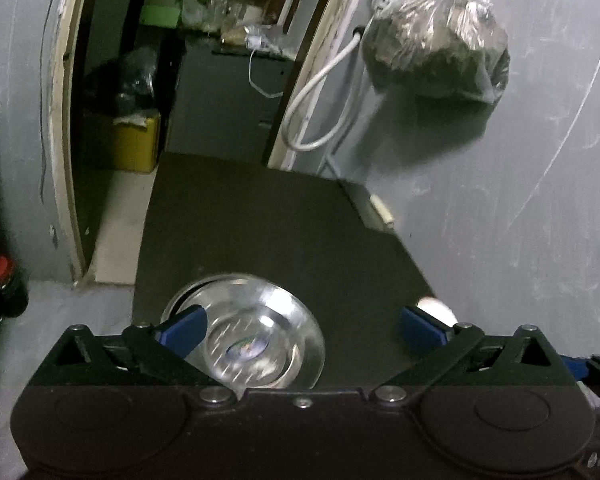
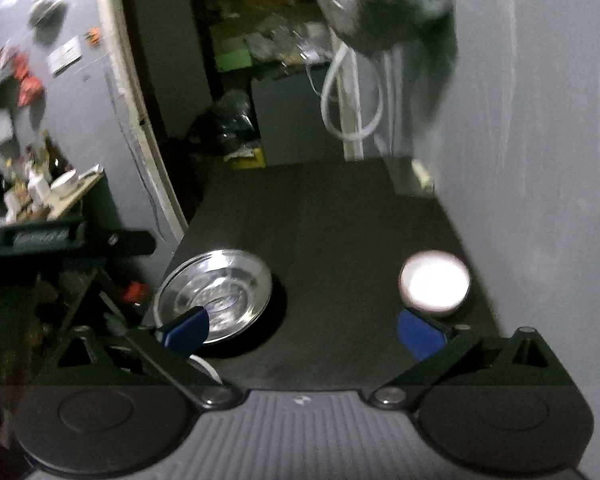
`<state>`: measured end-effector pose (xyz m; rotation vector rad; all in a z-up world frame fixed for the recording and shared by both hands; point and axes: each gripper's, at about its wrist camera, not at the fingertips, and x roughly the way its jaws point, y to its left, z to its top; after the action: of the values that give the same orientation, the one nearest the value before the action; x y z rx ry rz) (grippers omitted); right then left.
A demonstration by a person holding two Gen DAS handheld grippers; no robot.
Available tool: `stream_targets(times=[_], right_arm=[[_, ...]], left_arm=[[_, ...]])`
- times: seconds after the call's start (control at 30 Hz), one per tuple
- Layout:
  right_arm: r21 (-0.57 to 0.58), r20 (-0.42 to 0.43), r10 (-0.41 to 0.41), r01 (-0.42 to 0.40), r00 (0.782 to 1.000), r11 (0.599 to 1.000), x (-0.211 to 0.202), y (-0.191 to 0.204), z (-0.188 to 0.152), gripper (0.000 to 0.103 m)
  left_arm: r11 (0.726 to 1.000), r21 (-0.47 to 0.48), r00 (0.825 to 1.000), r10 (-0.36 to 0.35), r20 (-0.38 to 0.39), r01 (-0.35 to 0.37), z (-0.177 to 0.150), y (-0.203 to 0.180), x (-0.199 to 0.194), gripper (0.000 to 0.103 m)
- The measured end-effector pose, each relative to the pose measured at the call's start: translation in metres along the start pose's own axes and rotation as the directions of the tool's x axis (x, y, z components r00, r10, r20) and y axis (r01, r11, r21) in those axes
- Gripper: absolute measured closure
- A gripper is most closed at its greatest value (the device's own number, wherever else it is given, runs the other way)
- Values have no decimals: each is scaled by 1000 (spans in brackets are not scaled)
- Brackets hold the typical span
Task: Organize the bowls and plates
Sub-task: 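Open the left tool, move to the second red-rimmed white bowl, grasp its rim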
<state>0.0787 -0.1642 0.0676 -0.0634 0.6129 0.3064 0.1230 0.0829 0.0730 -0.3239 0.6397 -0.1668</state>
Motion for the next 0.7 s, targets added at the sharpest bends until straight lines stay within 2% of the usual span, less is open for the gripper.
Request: stream_targets(times=[0.1, 0.2, 0.33, 0.4, 0.7], right_arm=[[-75, 18, -42, 43, 999, 996, -2, 3, 5, 0], [-79, 29, -70, 72, 997, 994, -1, -2, 5, 0], [-7, 27, -122, 123, 992, 992, 3, -20, -3, 0], [52, 10, -149, 149, 989, 988, 9, -32, -11, 0], [183, -67, -193, 202, 979, 962, 41, -66, -47, 0]], left_arm=[[1000, -11, 999, -20, 29, 20, 2, -5, 8, 1], [1000, -3, 999, -30, 36, 30, 4, -13, 22, 1], [999, 25, 999, -37, 31, 37, 6, -24, 34, 1], [997, 72, 999, -36, 22, 34, 4, -31, 38, 1], [969, 243, 998, 54, -29, -46, 3, -49, 58, 1]])
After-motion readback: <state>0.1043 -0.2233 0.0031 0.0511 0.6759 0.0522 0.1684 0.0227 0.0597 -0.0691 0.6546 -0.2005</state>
